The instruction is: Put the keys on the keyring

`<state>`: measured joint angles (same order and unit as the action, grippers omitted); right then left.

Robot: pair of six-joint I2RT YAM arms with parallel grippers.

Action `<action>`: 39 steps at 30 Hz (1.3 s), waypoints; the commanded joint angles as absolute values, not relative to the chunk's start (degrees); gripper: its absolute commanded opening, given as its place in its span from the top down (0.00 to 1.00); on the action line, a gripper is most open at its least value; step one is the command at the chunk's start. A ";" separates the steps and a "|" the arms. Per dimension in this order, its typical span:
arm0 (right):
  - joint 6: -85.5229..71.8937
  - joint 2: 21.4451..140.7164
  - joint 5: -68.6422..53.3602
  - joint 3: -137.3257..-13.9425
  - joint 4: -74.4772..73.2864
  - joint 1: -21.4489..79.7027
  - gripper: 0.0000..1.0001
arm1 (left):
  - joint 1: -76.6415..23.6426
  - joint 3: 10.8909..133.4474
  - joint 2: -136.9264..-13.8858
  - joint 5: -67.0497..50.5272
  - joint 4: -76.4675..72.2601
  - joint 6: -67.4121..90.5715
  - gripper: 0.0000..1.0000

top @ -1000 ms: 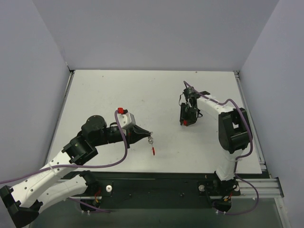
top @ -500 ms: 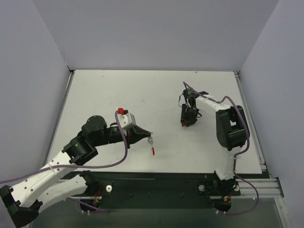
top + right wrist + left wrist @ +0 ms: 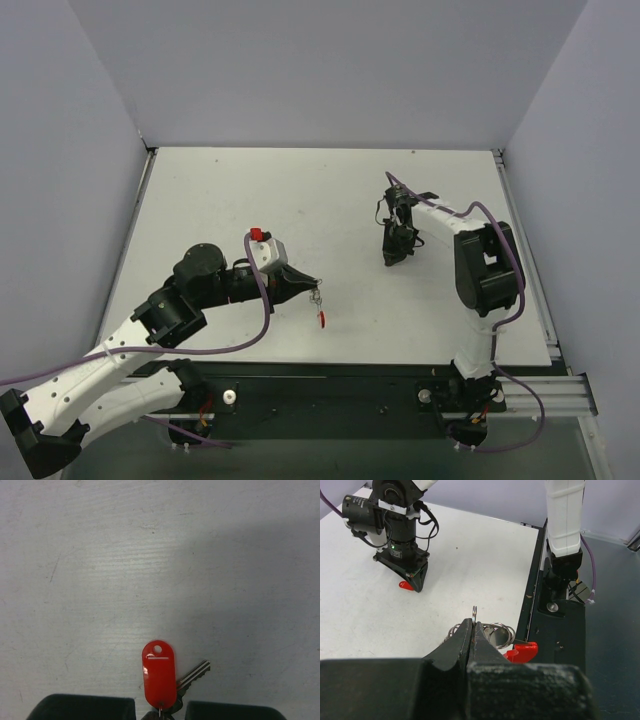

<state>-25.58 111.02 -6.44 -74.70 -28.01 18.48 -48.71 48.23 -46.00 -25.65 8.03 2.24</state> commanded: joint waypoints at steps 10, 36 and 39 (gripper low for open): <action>-14.95 97.49 -2.11 -74.10 -26.91 23.11 1.00 | -49.04 49.31 -46.14 -24.26 6.59 1.05 1.00; 16.35 52.91 -59.31 -55.02 -12.04 24.00 1.00 | -49.39 53.17 -42.98 -23.65 13.44 -7.11 1.00; 16.61 52.65 -65.46 -55.72 -12.57 24.08 1.00 | -49.48 54.05 -42.89 -23.20 15.02 -7.99 1.00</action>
